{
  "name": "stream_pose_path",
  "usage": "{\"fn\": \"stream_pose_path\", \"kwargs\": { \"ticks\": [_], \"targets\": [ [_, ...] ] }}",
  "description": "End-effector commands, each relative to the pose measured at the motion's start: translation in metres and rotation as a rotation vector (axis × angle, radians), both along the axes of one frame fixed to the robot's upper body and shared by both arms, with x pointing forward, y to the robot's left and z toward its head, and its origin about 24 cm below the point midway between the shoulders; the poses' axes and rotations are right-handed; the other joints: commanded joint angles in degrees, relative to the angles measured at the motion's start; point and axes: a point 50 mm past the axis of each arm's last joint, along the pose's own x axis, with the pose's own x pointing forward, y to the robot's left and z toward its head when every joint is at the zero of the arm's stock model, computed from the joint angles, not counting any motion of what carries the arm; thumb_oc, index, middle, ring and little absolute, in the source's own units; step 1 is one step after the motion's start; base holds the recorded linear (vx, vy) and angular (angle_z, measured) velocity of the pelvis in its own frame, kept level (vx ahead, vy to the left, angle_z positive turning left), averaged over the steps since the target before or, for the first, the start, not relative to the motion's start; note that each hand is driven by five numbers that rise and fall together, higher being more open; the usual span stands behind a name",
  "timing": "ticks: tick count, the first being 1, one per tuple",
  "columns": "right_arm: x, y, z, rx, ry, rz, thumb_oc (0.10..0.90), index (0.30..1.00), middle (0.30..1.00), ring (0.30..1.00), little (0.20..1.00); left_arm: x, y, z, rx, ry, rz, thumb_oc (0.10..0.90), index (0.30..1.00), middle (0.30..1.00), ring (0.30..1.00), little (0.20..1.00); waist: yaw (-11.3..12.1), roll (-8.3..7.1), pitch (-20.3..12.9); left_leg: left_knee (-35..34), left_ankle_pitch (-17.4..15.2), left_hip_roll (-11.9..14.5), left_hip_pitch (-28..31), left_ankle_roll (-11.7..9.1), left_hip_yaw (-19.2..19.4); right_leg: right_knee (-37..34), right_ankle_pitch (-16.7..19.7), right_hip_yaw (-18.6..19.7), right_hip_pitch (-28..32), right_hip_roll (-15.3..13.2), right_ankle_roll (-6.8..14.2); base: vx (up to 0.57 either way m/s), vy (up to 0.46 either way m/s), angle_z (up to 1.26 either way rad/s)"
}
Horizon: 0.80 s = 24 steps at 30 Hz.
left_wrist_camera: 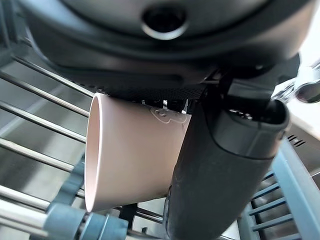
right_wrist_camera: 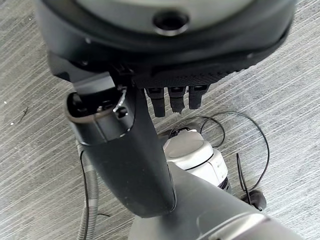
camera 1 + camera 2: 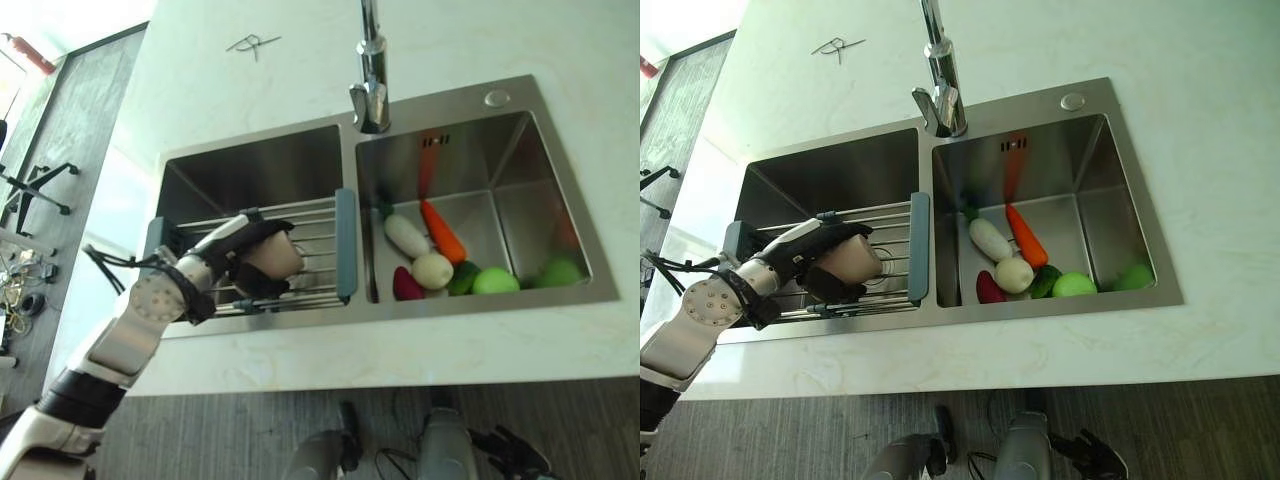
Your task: Place the dishes in the dishwasher.
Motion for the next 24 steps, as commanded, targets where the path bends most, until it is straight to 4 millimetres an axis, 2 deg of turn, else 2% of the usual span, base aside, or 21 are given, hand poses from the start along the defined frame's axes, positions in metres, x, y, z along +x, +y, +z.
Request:
{"fn": "stream_pose_path", "kwargs": {
  "ticks": [1, 13, 20, 24],
  "targets": [
    [-0.004, -0.004, 0.002, -0.011, -0.026, -0.015, 0.8, 0.9, 0.9, 0.9, 0.9, 0.004, 0.017, 0.045, 0.116, -0.144, 0.074, 0.8, 0.9, 0.9, 0.9, 0.9, -0.7, -1.19, -2.2, 5.7, -3.5, -2.7, -3.2, 1.8, 0.2, 2.9, -4.8, -1.1, 2.4, -0.1, 2.5, 0.0, 0.0, 0.0],
    [0.003, -0.01, 0.007, -0.023, -0.034, -0.013, 0.8, 0.9, 0.9, 0.9, 0.9, 0.003, 0.042, 0.032, 0.277, 0.082, 0.165, 0.8, 0.9, 0.9, 0.9, 0.9, -0.4, -0.32, -2.0, 5.7, -3.3, -2.9, -3.1, 1.9, 0.4, 2.9, -4.8, -2.1, 2.8, -0.5, 2.6, -0.01, 0.006, 0.04],
    [0.004, -0.016, 0.01, -0.033, -0.039, -0.016, 0.8, 0.9, 0.9, 0.9, 0.9, 0.001, 0.063, 0.029, 0.362, 0.243, 0.235, 0.8, 0.9, 0.9, 0.9, 0.9, -0.5, 0.19, -1.9, 5.7, -3.2, -2.9, -3.0, 2.0, 0.9, 2.9, -4.6, -2.3, 2.8, -0.7, 2.7, 0.0, 0.0, 0.0],
    [0.006, -0.021, 0.012, -0.042, -0.041, -0.017, 0.8, 0.9, 0.9, 0.9, 0.9, -0.002, 0.082, 0.024, 0.448, 0.412, 0.252, 0.8, 0.9, 0.9, 0.9, 0.9, -0.7, 0.7, -1.9, 5.7, -3.2, -2.8, -3.0, 2.0, 1.2, 2.9, -4.6, -2.5, 2.8, -0.9, 2.9, -0.01, 0.004, 0.03]
  ]
}}
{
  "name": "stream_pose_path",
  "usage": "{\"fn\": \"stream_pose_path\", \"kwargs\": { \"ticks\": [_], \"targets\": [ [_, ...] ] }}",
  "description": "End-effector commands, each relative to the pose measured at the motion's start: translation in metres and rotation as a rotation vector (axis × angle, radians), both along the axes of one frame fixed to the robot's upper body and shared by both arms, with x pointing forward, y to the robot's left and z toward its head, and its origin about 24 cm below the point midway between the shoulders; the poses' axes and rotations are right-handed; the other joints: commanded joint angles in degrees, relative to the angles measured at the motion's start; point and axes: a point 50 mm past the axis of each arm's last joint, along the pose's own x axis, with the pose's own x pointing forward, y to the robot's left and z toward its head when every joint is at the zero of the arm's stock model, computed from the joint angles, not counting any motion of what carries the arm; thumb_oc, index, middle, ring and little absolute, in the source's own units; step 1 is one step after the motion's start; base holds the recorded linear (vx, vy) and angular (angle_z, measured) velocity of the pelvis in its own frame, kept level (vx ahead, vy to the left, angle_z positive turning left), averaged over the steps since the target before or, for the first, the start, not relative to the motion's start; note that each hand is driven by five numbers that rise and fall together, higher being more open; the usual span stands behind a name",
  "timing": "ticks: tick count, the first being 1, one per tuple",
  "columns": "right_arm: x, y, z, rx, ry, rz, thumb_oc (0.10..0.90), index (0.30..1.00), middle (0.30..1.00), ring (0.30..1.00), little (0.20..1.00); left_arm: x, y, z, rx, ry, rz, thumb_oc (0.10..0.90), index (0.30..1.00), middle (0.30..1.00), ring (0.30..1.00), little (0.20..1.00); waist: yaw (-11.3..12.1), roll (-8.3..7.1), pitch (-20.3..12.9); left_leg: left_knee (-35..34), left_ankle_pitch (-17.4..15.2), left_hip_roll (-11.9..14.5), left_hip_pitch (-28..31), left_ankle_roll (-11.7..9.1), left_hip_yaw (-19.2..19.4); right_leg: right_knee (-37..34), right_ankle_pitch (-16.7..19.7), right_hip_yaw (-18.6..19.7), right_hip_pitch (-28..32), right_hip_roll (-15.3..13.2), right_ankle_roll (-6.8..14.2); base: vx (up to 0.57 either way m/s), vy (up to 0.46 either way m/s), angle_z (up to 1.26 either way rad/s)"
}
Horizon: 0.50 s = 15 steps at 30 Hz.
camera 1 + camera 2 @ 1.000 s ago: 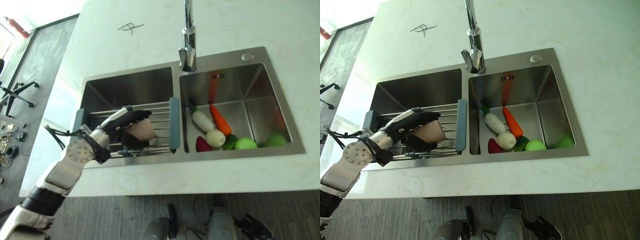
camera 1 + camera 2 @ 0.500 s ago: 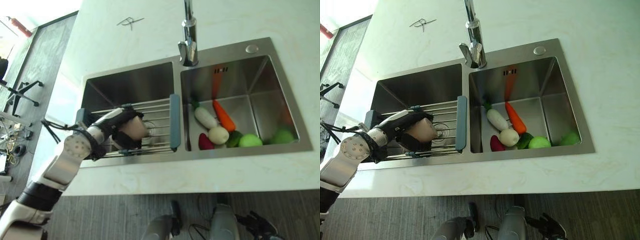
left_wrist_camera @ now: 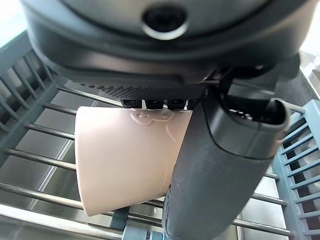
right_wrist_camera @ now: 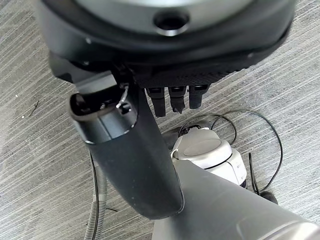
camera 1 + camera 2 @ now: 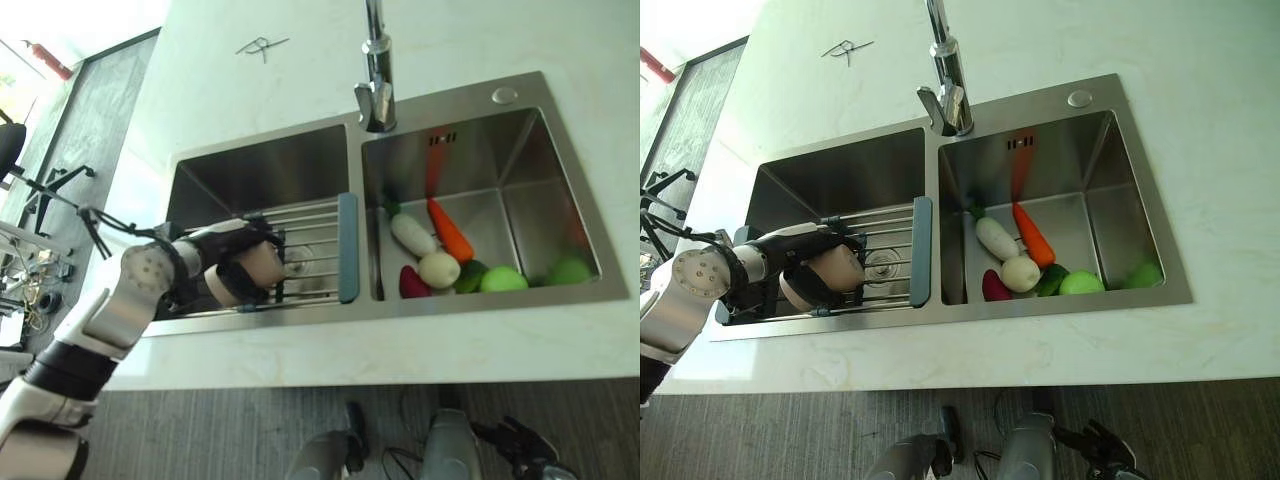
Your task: Place the dishes in the dishwasher.
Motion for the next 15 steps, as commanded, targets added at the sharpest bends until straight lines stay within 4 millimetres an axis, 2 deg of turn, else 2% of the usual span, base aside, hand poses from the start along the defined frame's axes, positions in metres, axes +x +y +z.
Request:
{"fn": "stream_pose_path", "kwargs": {
  "ticks": [1, 11, 15],
  "targets": [
    [-0.007, -0.008, 0.003, -0.005, -0.018, -0.025, 0.8, 0.9, 0.9, 0.9, 0.9, -0.02, 0.075, 0.004, 0.257, 0.163, 0.262, 0.8, 0.9, 0.9, 0.9, 0.9, -0.3, -0.64, -1.8, 6.3, -4.1, -1.9, -3.1, 1.7, 2.4, 2.7, -4.6, -1.2, 2.2, 0.1, 2.7, -0.01, 0.007, 0.04],
    [-0.003, -0.016, 0.008, -0.016, -0.028, -0.032, 0.8, 0.9, 0.9, 0.9, 0.9, -0.031, 0.105, 0.004, 0.337, 0.284, 0.329, 0.8, 0.9, 0.9, 0.9, 0.9, 0.3, 0.48, -2.0, 6.3, -4.1, -2.1, -3.0, 1.8, 2.1, 2.7, -4.7, -1.9, 2.6, -0.1, 2.8, -0.01, 0.002, 0.05],
    [-0.002, -0.017, 0.009, -0.015, -0.03, -0.038, 0.8, 0.9, 0.9, 0.9, 0.9, -0.034, 0.114, 0.003, 0.367, 0.258, 0.326, 0.8, 0.9, 0.9, 0.9, 0.9, 0.4, 0.6, -2.2, 6.3, -4.3, -2.1, -2.9, 1.9, 2.0, 2.7, -4.9, -1.9, 2.7, 0.0, 2.8, 0.0, 0.0, 0.04]
  ]
}}
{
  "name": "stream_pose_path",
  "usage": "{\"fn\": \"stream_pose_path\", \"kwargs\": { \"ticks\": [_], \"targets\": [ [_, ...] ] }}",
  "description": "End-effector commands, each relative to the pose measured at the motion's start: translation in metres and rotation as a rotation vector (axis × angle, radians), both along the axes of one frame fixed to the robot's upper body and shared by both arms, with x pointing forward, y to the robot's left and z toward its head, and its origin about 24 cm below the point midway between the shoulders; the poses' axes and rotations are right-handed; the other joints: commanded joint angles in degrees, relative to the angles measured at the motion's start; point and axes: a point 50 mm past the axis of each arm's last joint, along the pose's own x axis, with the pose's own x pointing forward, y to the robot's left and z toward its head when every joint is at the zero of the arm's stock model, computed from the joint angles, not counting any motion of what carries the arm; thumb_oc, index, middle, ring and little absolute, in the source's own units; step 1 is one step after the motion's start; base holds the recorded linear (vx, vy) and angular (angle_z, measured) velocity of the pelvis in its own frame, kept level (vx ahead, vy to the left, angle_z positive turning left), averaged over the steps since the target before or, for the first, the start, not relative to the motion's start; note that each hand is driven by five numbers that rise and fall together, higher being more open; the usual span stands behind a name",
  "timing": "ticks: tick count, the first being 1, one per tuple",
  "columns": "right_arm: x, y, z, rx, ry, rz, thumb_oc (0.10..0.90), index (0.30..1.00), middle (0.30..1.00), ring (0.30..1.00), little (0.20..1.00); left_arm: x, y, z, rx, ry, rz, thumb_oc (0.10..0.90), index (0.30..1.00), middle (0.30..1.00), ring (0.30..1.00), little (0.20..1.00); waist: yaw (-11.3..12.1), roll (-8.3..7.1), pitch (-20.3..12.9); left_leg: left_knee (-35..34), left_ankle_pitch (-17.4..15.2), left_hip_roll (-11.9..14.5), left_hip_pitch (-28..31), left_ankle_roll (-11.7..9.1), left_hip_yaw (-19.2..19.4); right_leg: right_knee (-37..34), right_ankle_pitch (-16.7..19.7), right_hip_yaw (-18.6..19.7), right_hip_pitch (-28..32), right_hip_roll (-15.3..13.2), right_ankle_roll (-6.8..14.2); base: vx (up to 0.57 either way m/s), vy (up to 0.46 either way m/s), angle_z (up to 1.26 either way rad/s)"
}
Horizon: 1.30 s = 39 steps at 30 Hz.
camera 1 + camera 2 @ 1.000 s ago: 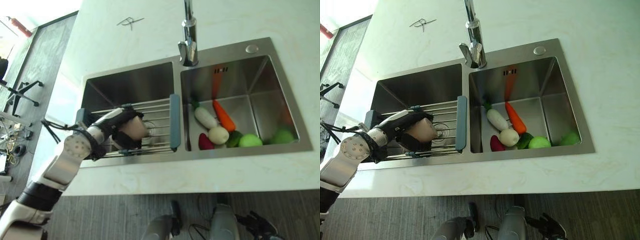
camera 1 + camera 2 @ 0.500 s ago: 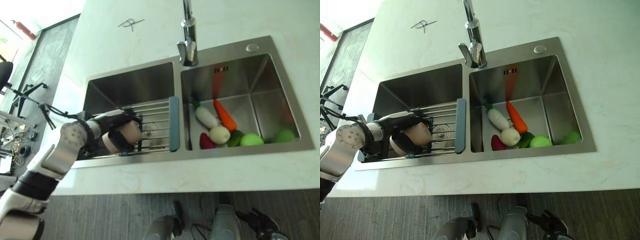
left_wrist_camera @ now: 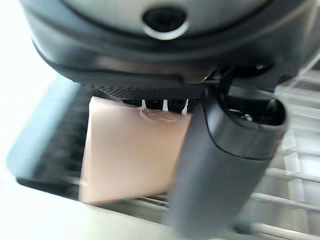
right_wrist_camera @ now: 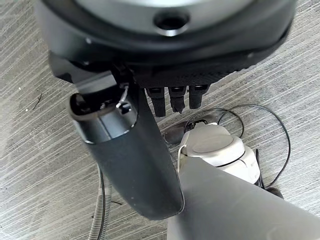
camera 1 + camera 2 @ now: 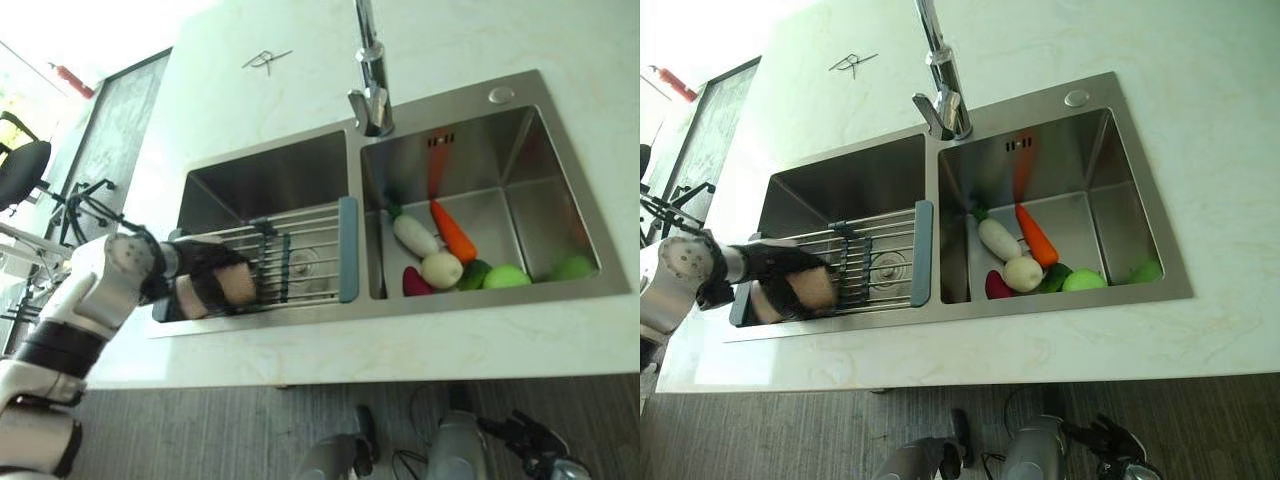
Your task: Place the dishes in the dishwasher.
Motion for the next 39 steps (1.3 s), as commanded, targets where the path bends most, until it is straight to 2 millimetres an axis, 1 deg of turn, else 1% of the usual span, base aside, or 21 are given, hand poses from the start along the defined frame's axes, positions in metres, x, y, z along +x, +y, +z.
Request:
{"fn": "stream_pose_path", "kwargs": {
  "ticks": [1, 2, 3, 6, 8, 13, 16, 21, 25, 26, 27, 29, 30, 32, 33, 36, 37, 39],
  "targets": [
    [-0.009, -0.003, 0.0, 0.01, -0.022, -0.047, 0.8, 0.9, 0.9, 0.9, 0.9, -0.031, 0.063, 0.012, 0.233, 0.058, 0.164, 0.8, 0.9, 0.9, 0.9, 0.9, 1.7, -2.11, -1.9, 6.4, -4.8, -2.1, -2.9, 2.2, 3.3, 2.6, -4.7, -0.4, 1.8, 0.2, 3.0, 0.0, -0.001, 0.04],
    [-0.009, -0.003, 0.0, 0.01, -0.022, -0.048, 0.8, 0.9, 0.9, 0.9, 0.9, -0.031, 0.062, 0.012, 0.231, 0.049, 0.145, 0.8, 0.9, 0.9, 0.9, 0.9, 1.7, -2.12, -2.0, 6.4, -4.8, -2.1, -2.9, 2.2, 3.3, 2.6, -4.7, -0.4, 1.9, 0.2, 3.0, 0.0, 0.0, 0.0],
    [-0.01, -0.002, -0.001, 0.01, -0.019, -0.049, 0.8, 0.9, 0.9, 0.9, 0.9, -0.025, 0.051, 0.016, 0.194, -0.04, 0.069, 0.4, 0.3, 0.3, 0.3, 0.3, 1.6, -2.28, -2.0, 6.4, -4.9, -2.0, -2.8, 2.2, 3.4, 2.6, -4.7, -0.3, 1.9, 0.3, 3.0, 0.0, 0.0, 0.0],
    [-0.012, -0.003, -0.002, 0.011, -0.016, -0.055, 0.8, 0.9, 0.9, 0.9, 0.9, -0.02, 0.042, 0.025, 0.179, -0.131, 0.048, 0.4, 0.3, 0.3, 0.3, 0.3, 1.6, -2.44, -2.0, 6.4, -5.0, -2.0, -2.7, 2.2, 3.5, 2.6, -4.7, -0.3, 2.0, 0.3, 2.9, 0.0, 0.0, 0.0],
    [-0.012, -0.002, -0.003, 0.02, -0.02, -0.066, 0.8, 0.9, 0.9, 0.9, 0.9, -0.019, 0.037, 0.031, 0.176, -0.163, 0.053, 0.4, 0.3, 0.3, 0.3, 0.3, 1.9, -2.86, -2.1, 6.4, -5.0, -1.9, -2.8, 2.3, 3.4, 2.6, -4.7, -0.3, 2.1, 0.3, 2.9, 0.0, 0.0, 0.0],
    [-0.011, 0.002, -0.004, 0.03, -0.033, -0.078, 0.8, 0.9, 0.9, 0.9, 0.9, -0.02, 0.034, 0.031, 0.21, -0.15, 0.042, 0.4, 0.3, 0.3, 0.3, 0.3, 2.4, -3.4, -2.0, 6.4, -5.0, -1.9, -3.0, 2.5, 2.9, 2.6, -4.6, -0.6, 2.1, 0.4, 2.9, -0.02, -0.028, 0.05],
    [-0.01, 0.005, -0.005, 0.038, -0.039, -0.081, 0.8, 0.9, 0.9, 0.9, 0.9, -0.02, 0.032, 0.032, 0.228, -0.182, 0.026, 0.4, 0.3, 0.3, 0.3, 0.3, 2.7, -3.8, -2.0, 6.4, -5.1, -1.9, -3.0, 2.6, 2.8, 2.6, -4.6, -1.0, 2.2, 0.4, 3.0, -0.01, -0.031, 0.03],
    [-0.01, 0.008, -0.006, 0.046, -0.041, -0.079, 0.8, 0.9, 0.9, 0.9, 0.9, -0.019, 0.027, 0.039, 0.211, -0.258, 0.004, 0.4, 0.3, 0.3, 0.3, 0.3, 2.9, -4.3, -2.0, 6.4, -5.0, -1.7, -3.1, 2.7, 2.7, 2.6, -4.6, -1.2, 2.3, 0.6, 2.8, -0.01, -0.025, 0.05],
    [-0.009, 0.012, -0.008, 0.056, -0.044, -0.08, 0.8, 0.9, 0.9, 0.9, 0.9, -0.016, 0.019, 0.05, 0.182, -0.365, -0.031, 0.4, 0.3, 0.3, 0.3, 0.3, 3.3, -4.84, -2.1, 6.4, -5.0, -1.5, -3.2, 2.6, 2.6, 2.6, -4.6, -1.5, 2.4, 0.7, 2.8, -0.02, -0.035, 0.05],
    [-0.009, 0.014, -0.009, 0.06, -0.044, -0.081, 0.8, 0.9, 0.9, 0.9, 0.9, -0.015, 0.015, 0.055, 0.162, -0.435, -0.044, 0.4, 0.3, 0.3, 0.3, 0.3, 3.5, -5.1, -2.1, 6.4, -5.0, -1.5, -3.2, 2.6, 2.5, 2.6, -4.7, -1.6, 2.4, 0.8, 2.7, -0.02, -0.034, 0.06],
    [-0.009, 0.014, -0.009, 0.061, -0.044, -0.082, 0.8, 0.9, 0.9, 0.9, 0.9, -0.015, 0.014, 0.057, 0.151, -0.461, -0.045, 0.4, 0.3, 0.3, 0.3, 0.3, 3.5, -5.17, -2.1, 6.4, -5.0, -1.5, -3.2, 2.6, 2.4, 2.6, -4.8, -1.6, 2.5, 0.8, 2.7, -0.02, -0.035, 0.1],
    [-0.011, 0.017, -0.011, 0.065, -0.043, -0.085, 0.8, 0.9, 0.9, 0.9, 0.9, -0.015, 0.008, 0.065, 0.109, -0.569, -0.065, 0.4, 0.3, 0.3, 0.3, 0.3, 3.8, -5.49, -2.3, 6.4, -5.0, -1.4, -3.2, 2.6, 2.3, 2.6, -4.9, -1.8, 2.6, 0.8, 2.5, 0.0, -0.037, 0.09],
    [-0.014, 0.021, -0.014, 0.071, -0.036, -0.088, 0.8, 0.9, 0.9, 0.9, 0.9, -0.017, -0.001, 0.079, 0.036, -0.728, -0.101, 0.4, 0.3, 0.3, 0.3, 0.3, 4.1, -5.98, -2.5, 6.4, -5.4, -1.4, -2.7, 2.6, 2.1, 2.6, -5.4, -2.2, 3.4, 0.9, 2.5, -0.01, -0.052, 0.03],
    [-0.016, 0.024, -0.016, 0.075, -0.033, -0.089, 0.8, 0.9, 0.9, 0.9, 0.9, -0.02, -0.007, 0.089, -0.001, -0.837, -0.129, 0.4, 0.3, 0.3, 0.3, 0.3, 4.4, -6.27, -3.0, 6.4, -5.2, -1.3, -3.0, 2.5, 2.1, 2.6, -5.3, -2.4, 3.2, 1.0, 2.3, 0.0, -0.048, 0.03],
    [-0.019, 0.026, -0.018, 0.078, -0.028, -0.09, 0.8, 0.9, 0.9, 0.9, 0.9, -0.022, -0.011, 0.095, -0.026, -0.907, -0.145, 0.4, 0.3, 0.3, 0.3, 0.3, 4.6, -6.55, -3.1, 6.4, -5.6, -1.2, -2.5, 2.5, 2.0, 2.6, -5.8, -2.6, 3.7, 1.0, 2.3, 0.0, -0.041, 0.03],
    [-0.022, 0.03, -0.02, 0.085, -0.021, -0.091, 0.8, 0.9, 0.9, 0.9, 0.9, -0.03, -0.018, 0.105, -0.071, -1.05, -0.175, 0.4, 0.3, 0.3, 0.3, 0.3, 5.1, -6.91, -3.8, 6.4, -5.3, -1.0, -2.6, 2.4, 1.6, 2.6, -5.9, -3.1, 3.9, 1.2, 2.0, 0.0, -0.048, 0.05],
    [-0.024, 0.032, -0.022, 0.088, -0.016, -0.088, 0.8, 0.9, 0.9, 0.9, 0.9, -0.035, -0.022, 0.108, -0.093, -1.125, -0.192, 0.4, 0.3, 0.3, 0.3, 0.3, 5.5, -7.11, -4.1, 6.4, -5.4, -0.8, -2.5, 2.3, 1.5, 2.6, -6.2, -3.4, 4.2, 1.4, 1.7, 0.0, -0.06, 0.08],
    [-0.026, 0.033, -0.023, 0.089, -0.008, -0.076, 0.8, 0.9, 0.9, 0.9, 0.9, -0.039, -0.024, 0.112, -0.113, -1.189, -0.209, 0.4, 0.3, 0.3, 0.3, 0.3, 5.6, -7.26, -4.4, 6.4, -5.7, -0.7, -2.0, 2.2, 1.4, 2.6, -6.7, -3.6, 4.8, 1.4, 1.7, 0.01, -0.05, 0.07]
  ]
}}
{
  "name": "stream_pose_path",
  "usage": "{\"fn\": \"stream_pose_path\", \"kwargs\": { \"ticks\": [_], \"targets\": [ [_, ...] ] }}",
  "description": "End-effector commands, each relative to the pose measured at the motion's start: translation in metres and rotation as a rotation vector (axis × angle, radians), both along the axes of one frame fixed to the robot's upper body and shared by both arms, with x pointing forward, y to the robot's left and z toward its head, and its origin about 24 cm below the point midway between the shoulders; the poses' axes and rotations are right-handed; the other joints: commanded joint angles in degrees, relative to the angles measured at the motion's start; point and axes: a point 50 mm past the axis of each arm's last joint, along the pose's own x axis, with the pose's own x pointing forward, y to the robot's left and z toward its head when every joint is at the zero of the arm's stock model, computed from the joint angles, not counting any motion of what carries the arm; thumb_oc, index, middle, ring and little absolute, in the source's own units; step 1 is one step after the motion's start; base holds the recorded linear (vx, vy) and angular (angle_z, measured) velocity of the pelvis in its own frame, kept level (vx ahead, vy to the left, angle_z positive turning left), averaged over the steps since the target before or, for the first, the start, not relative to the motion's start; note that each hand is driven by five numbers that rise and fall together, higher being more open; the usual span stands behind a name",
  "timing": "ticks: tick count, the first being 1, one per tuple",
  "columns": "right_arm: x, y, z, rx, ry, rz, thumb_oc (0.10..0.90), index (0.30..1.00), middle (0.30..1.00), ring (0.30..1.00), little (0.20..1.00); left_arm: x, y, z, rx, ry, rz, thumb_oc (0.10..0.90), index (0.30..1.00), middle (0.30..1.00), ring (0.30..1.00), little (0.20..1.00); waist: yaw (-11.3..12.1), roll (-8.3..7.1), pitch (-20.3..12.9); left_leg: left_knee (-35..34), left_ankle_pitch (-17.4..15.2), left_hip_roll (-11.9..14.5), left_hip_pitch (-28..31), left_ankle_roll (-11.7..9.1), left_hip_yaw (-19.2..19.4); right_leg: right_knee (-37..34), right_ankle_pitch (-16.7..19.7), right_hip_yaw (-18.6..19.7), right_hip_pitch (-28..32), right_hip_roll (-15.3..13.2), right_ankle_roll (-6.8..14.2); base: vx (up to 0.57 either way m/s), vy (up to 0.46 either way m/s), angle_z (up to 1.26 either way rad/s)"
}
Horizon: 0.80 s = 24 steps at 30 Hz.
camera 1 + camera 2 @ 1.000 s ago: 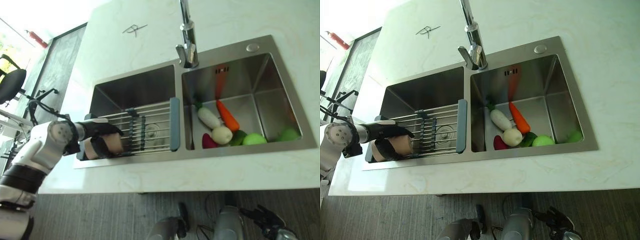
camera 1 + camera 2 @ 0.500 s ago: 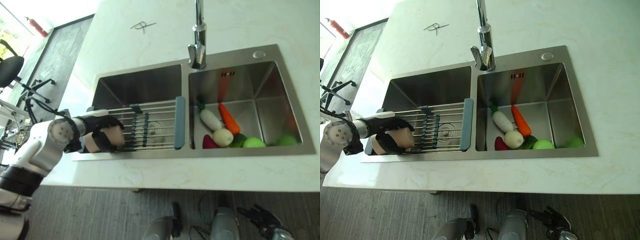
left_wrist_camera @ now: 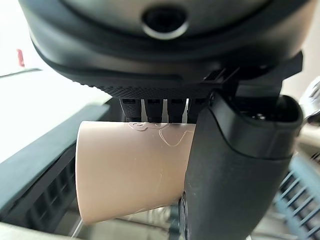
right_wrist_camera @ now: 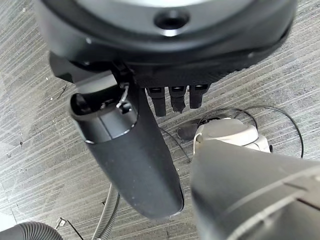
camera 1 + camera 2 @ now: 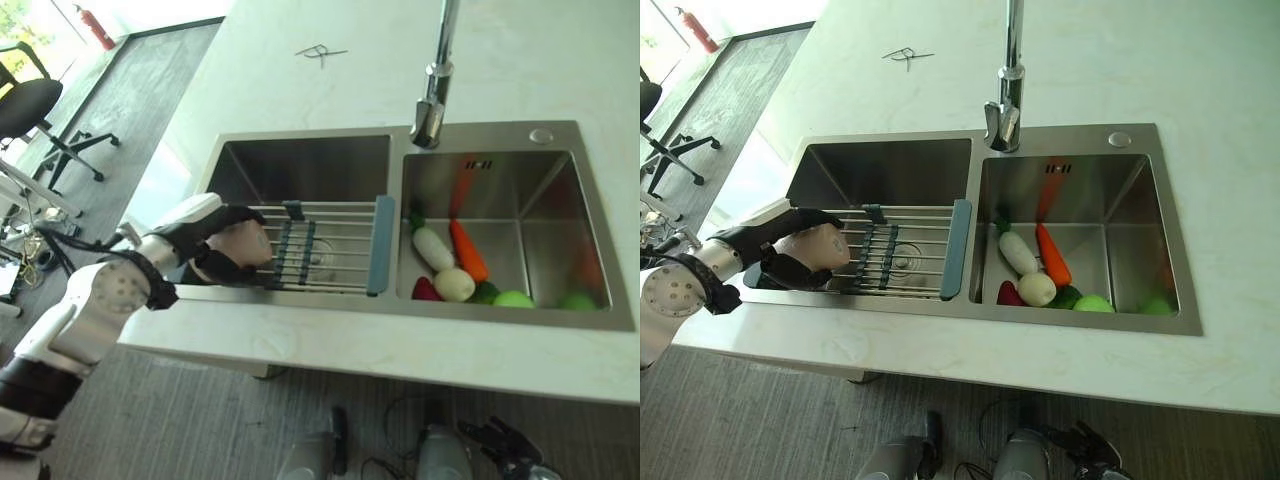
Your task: Place the dishes in the dishwasher.
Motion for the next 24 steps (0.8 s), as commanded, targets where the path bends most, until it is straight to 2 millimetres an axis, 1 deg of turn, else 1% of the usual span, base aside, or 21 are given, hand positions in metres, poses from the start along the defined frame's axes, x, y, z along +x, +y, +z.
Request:
{"fn": "stream_pose_path", "kwargs": {
  "ticks": [1, 3, 4, 6, 7, 8, 9, 11, 12, 13, 14, 15, 16, 17, 18, 19, 20, 22, 24],
  "targets": [
    [-0.016, -0.01, 0.001, -0.033, -0.004, -0.025, 0.8, 0.9, 0.9, 0.9, 0.9, -0.012, 0.008, 0.089, -0.078, -0.499, 0.007, 0.4, 0.3, 0.3, 0.3, 0.3, 0.0, 0.56, -1.9, 3.7, -6.0, -0.8, 0.2, 2.1, 4.7, 2.1, -6.9, -0.9, 3.9, 1.6, 1.8, -0.01, -0.058, 0.05],
    [-0.016, -0.005, -0.001, -0.037, 0.006, 0.026, 0.8, 0.9, 0.9, 0.9, 0.9, -0.018, 0.011, 0.093, -0.117, -0.601, 0.046, 0.4, 0.3, 0.3, 0.3, 0.3, 0.3, 0.4, -2.4, 3.7, -5.8, -0.6, 0.2, 2.0, 4.5, 2.1, -7.0, -1.1, 3.9, 1.8, 1.4, -0.03, -0.09, 0.06],
    [-0.018, -0.002, -0.002, -0.036, 0.012, 0.044, 0.8, 0.9, 0.9, 0.9, 0.9, -0.022, 0.016, 0.094, -0.122, -0.668, 0.075, 0.4, 0.3, 0.3, 0.3, 0.3, 0.6, 0.32, -2.6, 3.7, -5.8, -0.6, 0.6, 1.9, 4.4, 2.1, -7.3, -1.1, 4.1, 2.0, 1.1, 0.02, -0.111, 0.04],
    [-0.021, 0.0, -0.004, -0.035, 0.026, 0.056, 0.8, 0.9, 0.9, 0.9, 0.9, -0.031, 0.027, 0.094, -0.105, -0.74, 0.121, 0.4, 0.3, 0.3, 0.3, 0.3, 1.4, 0.25, -2.9, 3.7, -6.0, -0.6, 1.5, 1.8, 3.9, 2.1, -8.0, -1.1, 4.9, 2.2, 0.7, 0.02, -0.128, -0.06],
    [-0.022, 0.0, -0.004, -0.039, 0.039, 0.078, 0.8, 0.9, 0.9, 0.9, 0.9, -0.036, 0.035, 0.093, -0.095, -0.757, 0.175, 0.4, 0.3, 0.3, 0.3, 0.3, 1.8, 0.27, -3.2, 3.7, -5.6, -0.6, 1.6, 1.7, 3.6, 2.1, -7.9, -1.2, 4.9, 2.4, 0.4, 0.02, -0.162, -0.04],
    [-0.024, 0.0, -0.005, -0.058, 0.075, 0.156, 0.8, 0.9, 0.9, 0.9, 0.9, -0.042, 0.048, 0.09, -0.086, -0.777, 0.252, 0.4, 0.3, 0.3, 0.3, 0.3, 2.5, 0.26, -3.4, 3.7, -5.7, -0.8, 2.4, 1.4, 3.2, 2.1, -8.5, -1.3, 5.5, 2.4, 0.2, 0.02, -0.159, 0.0],
    [-0.025, 0.001, -0.005, -0.078, 0.101, 0.24, 0.8, 0.9, 0.9, 0.9, 0.9, -0.047, 0.055, 0.09, -0.087, -0.802, 0.303, 0.4, 0.3, 0.3, 0.3, 0.3, 2.8, 0.26, -3.3, 3.7, -5.5, -0.9, 2.8, 1.2, 3.0, 2.1, -8.7, -1.5, 5.8, 2.4, 0.0, 0.05, -0.139, 0.02],
    [-0.028, 0.001, -0.006, -0.115, 0.141, 0.321, 0.8, 0.9, 0.9, 0.9, 0.9, -0.057, 0.072, 0.082, -0.088, -0.829, 0.399, 0.4, 0.3, 0.3, 0.3, 0.3, 4.2, 0.57, -3.3, 3.7, -4.0, -1.0, 2.4, 0.4, 2.3, 2.1, -8.7, -1.9, 6.0, 2.1, -0.5, 0.01, -0.077, -0.02],
    [-0.03, -0.001, -0.006, -0.121, 0.163, 0.339, 0.8, 0.9, 0.9, 0.9, 0.9, -0.064, 0.083, 0.074, -0.095, -0.836, 0.458, 0.4, 0.3, 0.3, 0.3, 0.3, 5.1, 1.23, -3.3, 3.7, -3.0, -0.6, 1.7, -0.3, 1.7, 2.1, -9.0, -2.6, 6.6, 2.2, -0.8, 0.0, -0.035, 0.04],
    [-0.03, -0.001, -0.006, -0.121, 0.163, 0.339, 0.8, 0.9, 0.9, 0.9, 0.9, -0.064, 0.083, 0.074, -0.095, -0.836, 0.458, 0.4, 0.3, 0.3, 0.3, 0.3, 5.1, 1.23, -3.3, 3.7, -3.0, -0.6, 1.7, -0.3, 1.7, 2.1, -9.0, -2.6, 6.6, 2.2, -0.8, -0.07, -0.02, 0.17],
    [-0.03, -0.004, -0.005, -0.132, 0.172, 0.342, 0.8, 0.9, 0.9, 0.9, 0.9, -0.07, 0.092, 0.067, -0.103, -0.85, 0.514, 0.4, 0.3, 0.3, 0.3, 0.3, 6.0, 2.46, -3.1, 3.7, -1.5, 0.5, -0.1, -1.5, 1.5, 2.1, -9.7, -3.9, 7.0, 2.5, -0.9, -0.14, -0.011, 0.26],
    [-0.027, -0.004, -0.004, -0.136, 0.163, 0.346, 0.8, 0.9, 0.9, 0.9, 0.9, -0.074, 0.095, 0.063, -0.117, -0.864, 0.539, 0.4, 0.3, 0.3, 0.3, 0.3, 6.3, 3.11, -2.9, 3.7, -0.7, 1.2, -1.4, -2.5, 1.1, 2.1, -10.5, -4.9, 7.4, 2.5, -0.9, -0.3, 0.032, 0.32],
    [-0.02, -0.003, -0.003, -0.144, 0.146, 0.374, 0.8, 0.9, 0.9, 0.9, 0.9, -0.077, 0.099, 0.059, -0.137, -0.881, 0.575, 0.4, 0.3, 0.3, 0.3, 0.3, 7.2, 3.55, -2.8, 3.7, 0.5, 1.9, -3.5, -3.5, 0.5, 2.1, -10.7, -6.1, 7.2, 2.0, -0.8, -0.29, 0.045, 0.62],
    [-0.017, -0.002, -0.002, -0.15, 0.137, 0.372, 0.8, 0.9, 0.9, 0.9, 0.9, -0.079, 0.1, 0.055, -0.15, -0.89, 0.579, 0.4, 0.3, 0.3, 0.3, 0.3, 7.4, 3.47, -2.8, 3.7, 0.7, 2.2, -3.9, -3.6, 0.8, 2.1, -10.6, -6.8, 7.1, 1.4, -0.7, -0.42, 0.104, 1.18],
    [-0.009, 0.001, -0.001, -0.161, 0.119, 0.353, 0.8, 0.9, 0.9, 0.9, 0.9, -0.081, 0.103, 0.045, -0.179, -0.9, 0.6, 0.4, 0.3, 0.3, 0.3, 0.3, 7.5, 3.02, -3.0, 3.7, 0.5, 2.8, -3.6, -3.3, 2.7, 2.1, -10.0, -8.6, 6.6, -0.4, -0.4, -0.34, 0.093, 1.73],
    [-0.007, 0.001, -0.001, -0.161, 0.113, 0.335, 0.8, 0.9, 0.9, 0.9, 0.9, -0.081, 0.102, 0.041, -0.189, -0.906, 0.6, 0.4, 0.3, 0.3, 0.3, 0.3, 7.3, 2.77, -3.1, 3.7, 0.4, 3.1, -2.9, -3.1, 3.9, 2.1, -9.7, -9.3, 6.4, -1.2, -0.3, -0.33, 0.142, 1.81],
    [-0.006, 0.001, 0.0, -0.156, 0.106, 0.297, 0.8, 0.9, 0.9, 0.9, 0.9, -0.081, 0.101, 0.035, -0.207, -0.919, 0.596, 0.4, 0.3, 0.3, 0.3, 0.3, 6.8, 2.05, -3.7, 3.7, -1.1, 3.6, -0.8, -3.2, 5.8, 2.1, -10.0, -9.8, 6.5, -2.6, 0.1, -0.21, 0.151, 1.56],
    [-0.009, 0.0, -0.001, -0.152, 0.104, 0.24, 0.8, 0.9, 0.9, 0.9, 0.9, -0.079, 0.098, 0.026, -0.229, -0.938, 0.596, 0.4, 0.3, 0.3, 0.3, 0.3, 5.8, 1.1, -3.9, 3.7, -2.0, 4.4, 2.6, -2.4, 8.4, 2.1, -8.5, -11.4, 6.7, -5.1, 0.3, -0.24, 0.307, 1.46],
    [-0.017, -0.003, -0.002, -0.177, 0.116, 0.209, 0.8, 0.9, 0.9, 0.9, 0.9, -0.081, 0.094, 0.02, -0.263, -0.949, 0.603, 0.4, 0.3, 0.3, 0.3, 0.3, 5.1, 1.41, -5.0, 3.7, -2.3, 5.2, 6.5, -2.0, 9.3, 2.1, -6.6, -12.6, 6.1, -7.1, 0.7, -0.23, 0.502, 1.68]
  ]
}}
